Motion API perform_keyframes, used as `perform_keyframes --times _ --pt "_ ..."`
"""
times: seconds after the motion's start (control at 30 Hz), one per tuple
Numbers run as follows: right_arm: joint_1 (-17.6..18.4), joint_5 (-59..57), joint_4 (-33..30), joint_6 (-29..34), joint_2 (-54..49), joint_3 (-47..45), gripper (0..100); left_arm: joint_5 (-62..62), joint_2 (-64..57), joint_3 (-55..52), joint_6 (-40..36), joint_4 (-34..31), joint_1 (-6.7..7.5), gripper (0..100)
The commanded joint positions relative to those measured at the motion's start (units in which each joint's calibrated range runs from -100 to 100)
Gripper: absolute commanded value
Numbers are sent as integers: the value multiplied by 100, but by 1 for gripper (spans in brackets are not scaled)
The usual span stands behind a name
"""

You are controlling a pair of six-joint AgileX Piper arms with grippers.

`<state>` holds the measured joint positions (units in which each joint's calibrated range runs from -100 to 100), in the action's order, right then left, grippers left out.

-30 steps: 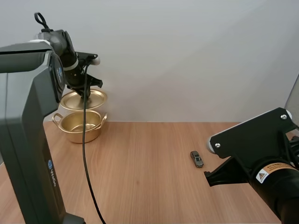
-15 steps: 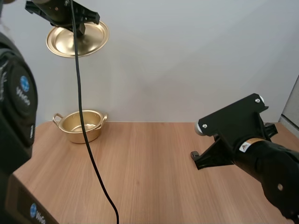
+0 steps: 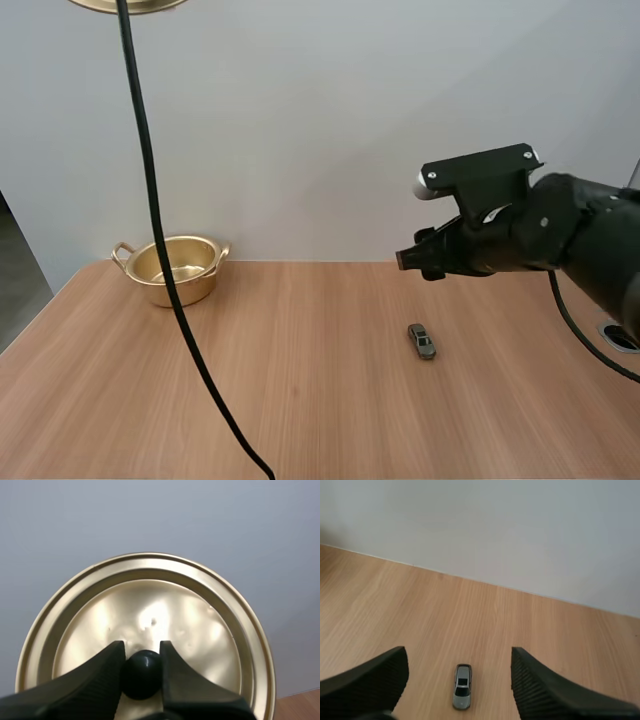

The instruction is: Open the pot, put the car inside, and close it

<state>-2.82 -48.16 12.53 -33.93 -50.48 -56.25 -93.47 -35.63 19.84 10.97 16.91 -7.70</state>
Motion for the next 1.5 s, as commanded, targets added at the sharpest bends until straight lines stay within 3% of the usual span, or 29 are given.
perform_keyframes --times 0.0,1.1,1.47 --pt "-2 -156 1 13 1472 147 100 -118 -69 -5 -2 0 -3 0" --pt "-2 510 -35 -445 3800 596 97 -551 -79 -5 -2 0 -3 0" --pt "-2 665 -33 -669 4314 833 84 -550 -66 -5 -2 10 -3 0"
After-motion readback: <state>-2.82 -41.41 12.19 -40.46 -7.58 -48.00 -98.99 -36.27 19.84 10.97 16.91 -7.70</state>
